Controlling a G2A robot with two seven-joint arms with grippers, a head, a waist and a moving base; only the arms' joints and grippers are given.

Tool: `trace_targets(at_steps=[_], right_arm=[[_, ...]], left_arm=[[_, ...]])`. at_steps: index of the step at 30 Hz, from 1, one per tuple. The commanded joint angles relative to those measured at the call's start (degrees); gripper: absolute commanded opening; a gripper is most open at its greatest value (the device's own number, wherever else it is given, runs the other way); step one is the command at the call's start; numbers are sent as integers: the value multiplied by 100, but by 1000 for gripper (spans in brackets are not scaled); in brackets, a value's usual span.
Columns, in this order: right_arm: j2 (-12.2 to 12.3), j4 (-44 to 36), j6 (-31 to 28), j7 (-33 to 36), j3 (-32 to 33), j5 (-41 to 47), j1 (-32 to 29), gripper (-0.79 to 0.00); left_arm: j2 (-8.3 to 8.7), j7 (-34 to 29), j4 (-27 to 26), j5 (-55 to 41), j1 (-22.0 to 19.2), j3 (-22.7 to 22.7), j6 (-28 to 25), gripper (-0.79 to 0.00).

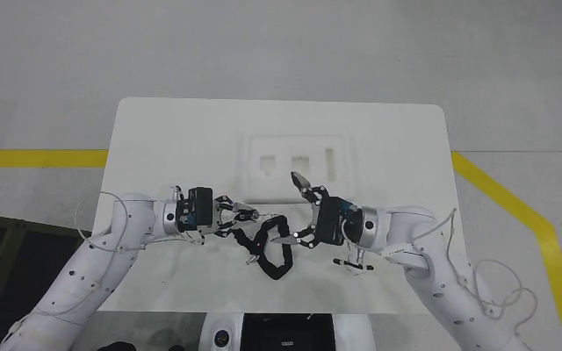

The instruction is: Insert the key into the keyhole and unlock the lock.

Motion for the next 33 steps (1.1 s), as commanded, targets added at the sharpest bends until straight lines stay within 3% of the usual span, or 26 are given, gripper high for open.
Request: trace_targets(at_steps=[1, 8, 12, 25, 33], right_arm=[[17, 44, -2, -147, 121, 35, -105, 0], [49, 357, 159, -602, 467, 127, -344, 0], [58, 483, 192, -764, 596, 245, -442, 0], [69, 578, 198, -792, 721, 489, -668, 0], [85, 631, 171, -708, 860, 737, -785, 0]], left_arm=[[59, -31, -7, -44, 231, -204, 9, -785], [201, -305, 30, -271, 877, -798, 141, -785], [237, -823, 152, -506, 1033, -1032, 160, -785], [191, -3486, -125, -1524, 824, -1197, 451, -785], [126, -3981, 177, -2047, 573, -1037, 422, -785]])
